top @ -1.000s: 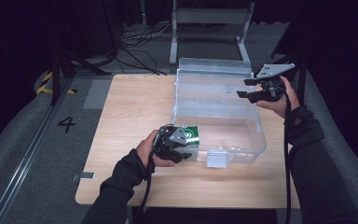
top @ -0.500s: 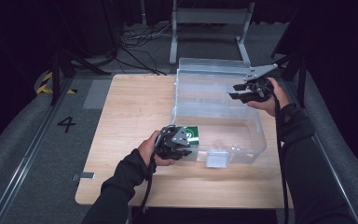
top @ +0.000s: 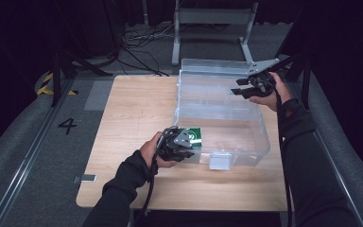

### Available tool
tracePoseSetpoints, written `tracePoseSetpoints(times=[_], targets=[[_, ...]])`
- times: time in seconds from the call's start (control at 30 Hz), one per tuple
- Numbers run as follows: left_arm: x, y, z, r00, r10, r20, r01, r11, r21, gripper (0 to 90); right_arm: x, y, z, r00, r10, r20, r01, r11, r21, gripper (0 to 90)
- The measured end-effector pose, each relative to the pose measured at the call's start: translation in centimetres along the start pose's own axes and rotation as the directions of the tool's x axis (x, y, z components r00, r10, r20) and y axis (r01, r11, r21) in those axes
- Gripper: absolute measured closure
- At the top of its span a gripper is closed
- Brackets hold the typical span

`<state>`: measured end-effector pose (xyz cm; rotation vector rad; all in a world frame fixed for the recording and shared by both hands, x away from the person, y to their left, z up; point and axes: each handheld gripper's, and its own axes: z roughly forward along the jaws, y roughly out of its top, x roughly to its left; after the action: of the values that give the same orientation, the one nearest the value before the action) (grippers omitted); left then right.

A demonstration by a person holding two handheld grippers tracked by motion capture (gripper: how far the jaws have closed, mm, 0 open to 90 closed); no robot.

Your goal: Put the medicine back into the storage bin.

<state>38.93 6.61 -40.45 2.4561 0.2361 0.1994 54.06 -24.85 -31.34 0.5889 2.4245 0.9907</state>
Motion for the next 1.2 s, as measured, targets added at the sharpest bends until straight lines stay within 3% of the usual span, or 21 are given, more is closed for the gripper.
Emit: tracePoseSetpoints(times=[0.17, 0.33, 0.53, 0.73, 0.97, 1.2], targets=[[0.0, 0.0, 0.0, 1.0000, 0.001, -0.002, -0.001, 1.0000, 0.001, 79.1, -0.4, -0.4, 1.1, 0.9999, 0.011, 0.006, -0.011, 1.000, 0.020, 53.6], [0.0, 0.0, 0.0, 1.0000, -0.002, -0.002, 0.002, 1.0000, 0.003, 79.1, -0.5, -0.8, 2.2, 1.0000, 0.005, -0.003, -0.005, 0.998, 0.061, 57.7], [0.0, 0.0, 0.0, 1.0000, -0.005, -0.002, 0.005, 1.0000, 0.003, 79.1, -0.6, -0.8, 2.4, 0.9996, -0.002, -0.027, 0.003, 0.999, 0.048, 64.0], [0.0, 0.0, 0.0, 0.9999, -0.011, -0.002, 0.011, 0.9999, 0.006, 79.0, -0.8, -0.3, 2.3, 0.9958, -0.055, -0.074, 0.060, 0.996, 0.068, 71.9], [0.1, 0.0, 0.1, 0.9997, -0.023, 0.003, 0.023, 0.9997, 0.001, 78.9, -1.3, 0.2, 2.3, 0.9836, -0.122, -0.133, 0.133, 0.988, 0.078, 79.5], [0.2, 0.0, 0.2, 0.9995, -0.029, 0.012, 0.029, 0.9996, -0.002, 78.8, -1.3, 0.3, 2.1, 0.9759, -0.148, -0.160, 0.161, 0.985, 0.069, 84.0]])
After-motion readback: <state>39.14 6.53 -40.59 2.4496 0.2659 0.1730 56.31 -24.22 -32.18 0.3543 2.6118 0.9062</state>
